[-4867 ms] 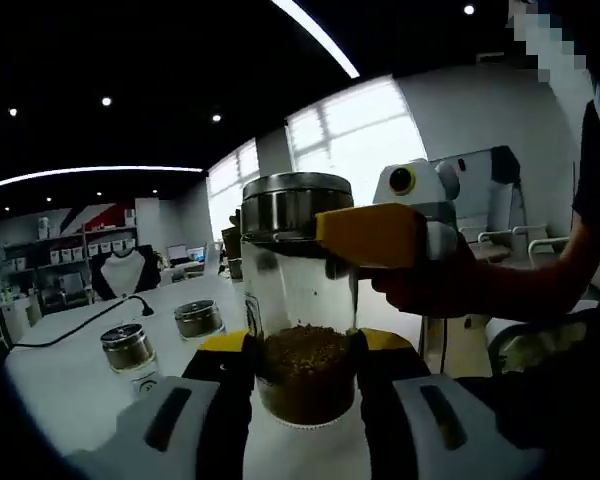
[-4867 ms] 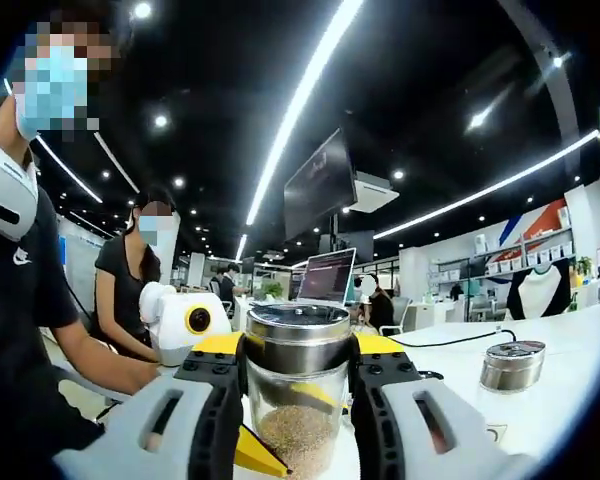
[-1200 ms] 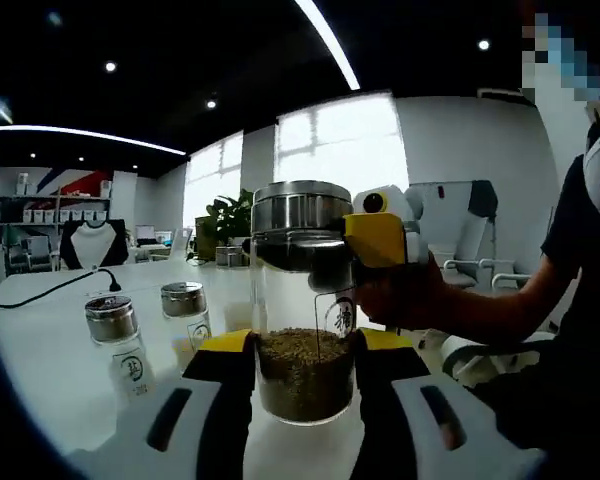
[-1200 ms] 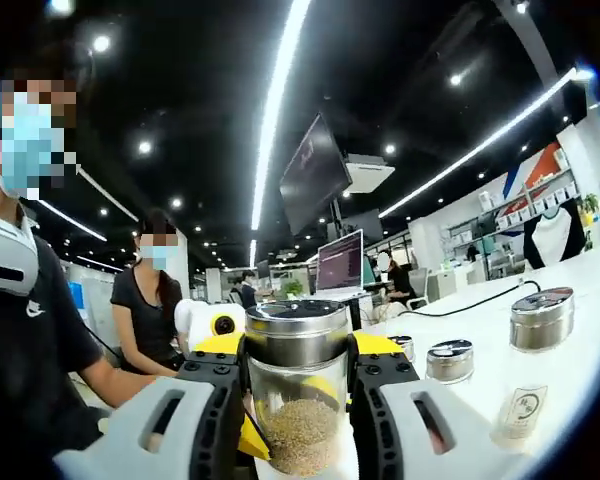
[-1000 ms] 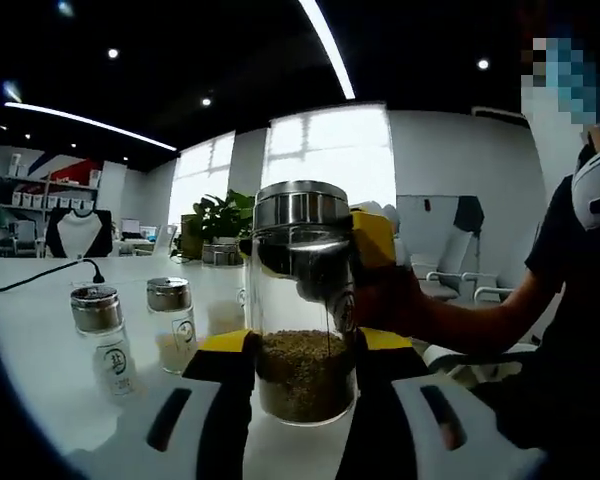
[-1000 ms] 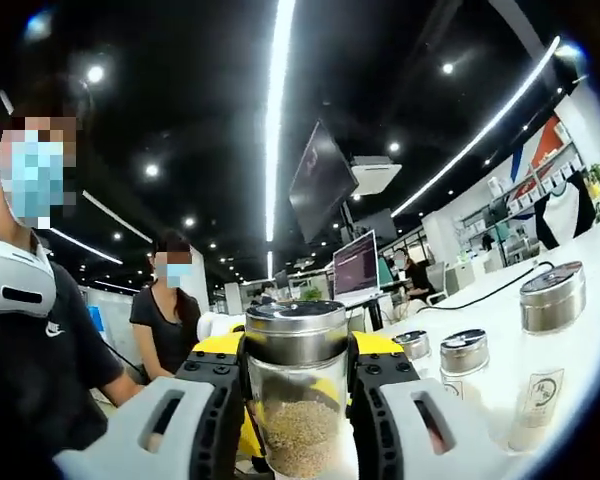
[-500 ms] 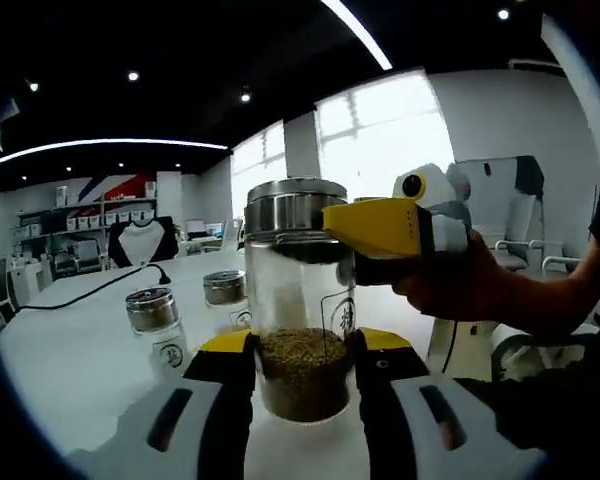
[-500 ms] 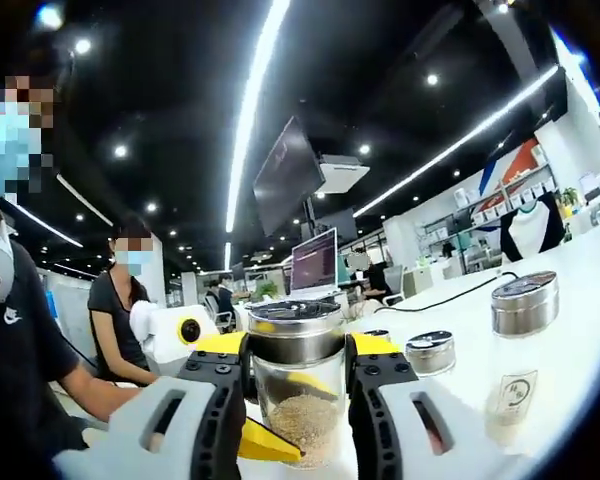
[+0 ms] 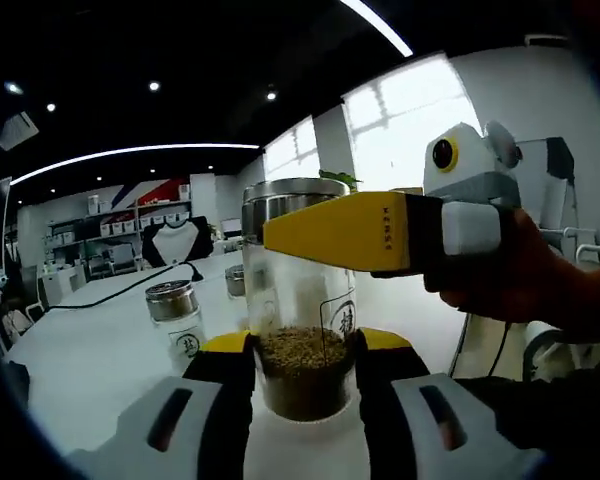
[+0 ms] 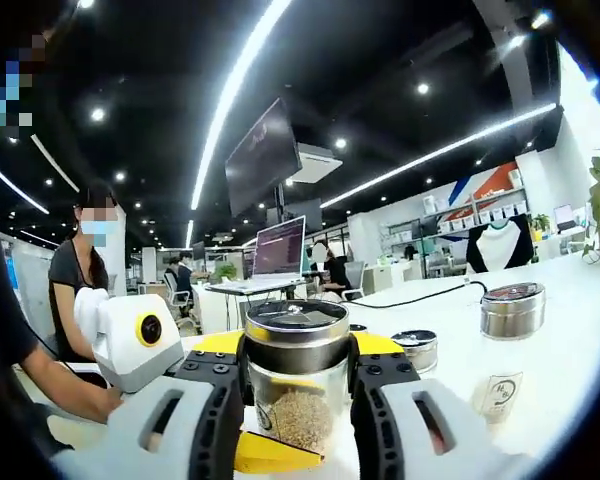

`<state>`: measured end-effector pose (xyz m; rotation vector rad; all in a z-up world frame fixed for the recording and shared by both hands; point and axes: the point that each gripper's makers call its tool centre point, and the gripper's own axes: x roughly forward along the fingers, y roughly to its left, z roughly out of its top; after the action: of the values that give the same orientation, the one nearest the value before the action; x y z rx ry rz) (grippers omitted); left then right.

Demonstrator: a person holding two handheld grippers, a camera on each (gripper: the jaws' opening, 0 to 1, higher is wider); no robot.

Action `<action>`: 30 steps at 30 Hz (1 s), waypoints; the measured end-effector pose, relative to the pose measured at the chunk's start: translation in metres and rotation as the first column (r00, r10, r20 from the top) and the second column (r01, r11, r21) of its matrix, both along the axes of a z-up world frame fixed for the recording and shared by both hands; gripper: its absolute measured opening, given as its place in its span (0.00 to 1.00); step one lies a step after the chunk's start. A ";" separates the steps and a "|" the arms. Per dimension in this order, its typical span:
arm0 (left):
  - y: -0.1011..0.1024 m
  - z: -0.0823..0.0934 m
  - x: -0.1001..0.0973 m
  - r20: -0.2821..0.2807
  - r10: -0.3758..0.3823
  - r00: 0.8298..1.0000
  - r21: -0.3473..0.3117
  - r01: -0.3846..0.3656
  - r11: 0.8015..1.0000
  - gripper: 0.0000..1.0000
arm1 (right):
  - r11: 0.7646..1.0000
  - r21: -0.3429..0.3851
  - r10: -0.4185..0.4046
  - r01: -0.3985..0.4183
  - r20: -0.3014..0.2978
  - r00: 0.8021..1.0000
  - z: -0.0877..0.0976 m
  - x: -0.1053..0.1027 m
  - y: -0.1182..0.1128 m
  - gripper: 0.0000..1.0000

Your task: Rotate the seasoning bottle until the label or dispensing opening points toward the visible target arrow and the bottle remains upright within the marked orientation range

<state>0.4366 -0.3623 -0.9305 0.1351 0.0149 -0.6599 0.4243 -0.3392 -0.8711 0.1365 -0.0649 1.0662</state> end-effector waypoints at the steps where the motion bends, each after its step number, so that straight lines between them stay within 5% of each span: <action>1: 0.000 0.000 0.000 -0.001 -0.001 1.000 -0.002 0.001 1.000 0.41 | 1.000 -0.001 -0.001 0.001 0.000 1.000 0.000 0.000 0.000 0.38; 12: 0.006 -0.001 0.002 0.013 0.028 1.000 0.013 -0.028 1.000 0.42 | 0.999 -0.048 -0.012 0.013 0.014 1.000 -0.002 0.001 0.006 0.38; 19: 0.001 0.007 0.003 0.056 -0.059 0.997 -0.003 0.059 0.998 0.42 | 0.999 -0.030 -0.020 0.020 0.013 1.000 0.004 0.003 -0.003 0.37; 22: 0.000 0.006 0.001 0.022 -0.076 0.997 -0.006 0.076 0.997 0.46 | 1.000 -0.022 -0.015 0.015 -0.001 1.000 0.006 0.004 -0.006 0.37; 30: 0.006 0.016 -0.001 0.041 -0.096 0.995 -0.010 0.097 0.995 0.57 | 0.999 -0.036 -0.032 0.032 0.009 0.999 0.010 0.009 -0.018 0.37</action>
<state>0.4353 -0.3565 -0.9147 0.1386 -0.0349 -0.7535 0.4330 -0.3576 -0.8612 0.0983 -0.0551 1.0355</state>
